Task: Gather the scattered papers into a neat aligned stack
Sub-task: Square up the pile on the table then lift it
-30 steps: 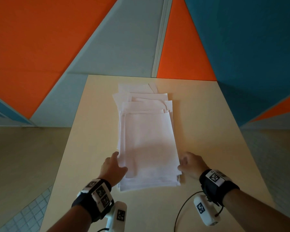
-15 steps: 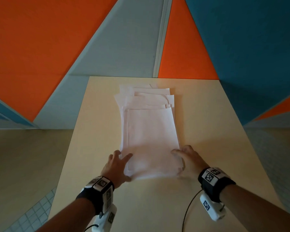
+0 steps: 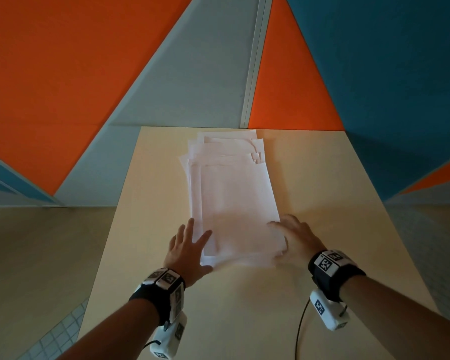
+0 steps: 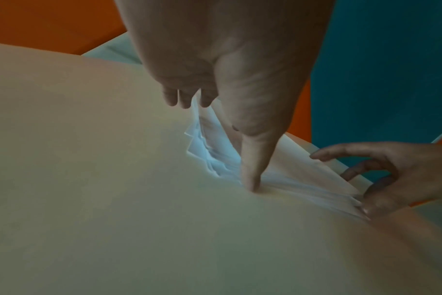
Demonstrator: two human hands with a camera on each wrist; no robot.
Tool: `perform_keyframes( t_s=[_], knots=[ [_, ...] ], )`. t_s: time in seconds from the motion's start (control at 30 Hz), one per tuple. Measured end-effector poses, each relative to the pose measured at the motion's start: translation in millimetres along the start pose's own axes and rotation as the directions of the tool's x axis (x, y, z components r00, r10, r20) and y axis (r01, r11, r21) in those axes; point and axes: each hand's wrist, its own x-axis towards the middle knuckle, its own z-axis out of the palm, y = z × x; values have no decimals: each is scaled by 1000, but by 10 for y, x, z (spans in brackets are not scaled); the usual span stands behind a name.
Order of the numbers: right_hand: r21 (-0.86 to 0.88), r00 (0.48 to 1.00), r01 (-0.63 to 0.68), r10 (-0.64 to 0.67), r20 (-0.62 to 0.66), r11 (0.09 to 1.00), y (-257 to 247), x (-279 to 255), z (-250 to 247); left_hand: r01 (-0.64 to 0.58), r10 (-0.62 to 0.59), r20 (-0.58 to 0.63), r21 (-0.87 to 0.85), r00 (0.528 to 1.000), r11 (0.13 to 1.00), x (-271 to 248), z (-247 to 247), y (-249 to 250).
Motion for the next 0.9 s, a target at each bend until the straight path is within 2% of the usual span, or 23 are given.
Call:
perform_keyframes(
  t_s=[0.17, 0.53, 0.7, 0.83, 0.9],
  knots=[
    [-119, 996, 78, -71, 60, 990, -51, 62, 2, -26, 30, 68, -55, 997, 998, 112, -13, -24],
    [-72, 998, 53, -51, 27, 996, -80, 316, -156, 5, -9, -47, -99, 999, 995, 312, -169, -14],
    [26, 1000, 14, -13, -25, 1000, -46, 363, -192, 122, -123, 7, -149, 992, 981, 379, -210, 37],
    [-25, 997, 24, -22, 73, 999, -82, 381, -199, 91, -88, 49, -66, 995, 994, 420, -205, 87],
    [39, 998, 0, -2, 67, 999, -71, 406, -201, 106, -102, 49, -88, 994, 991, 432, -215, 89]
  ],
)
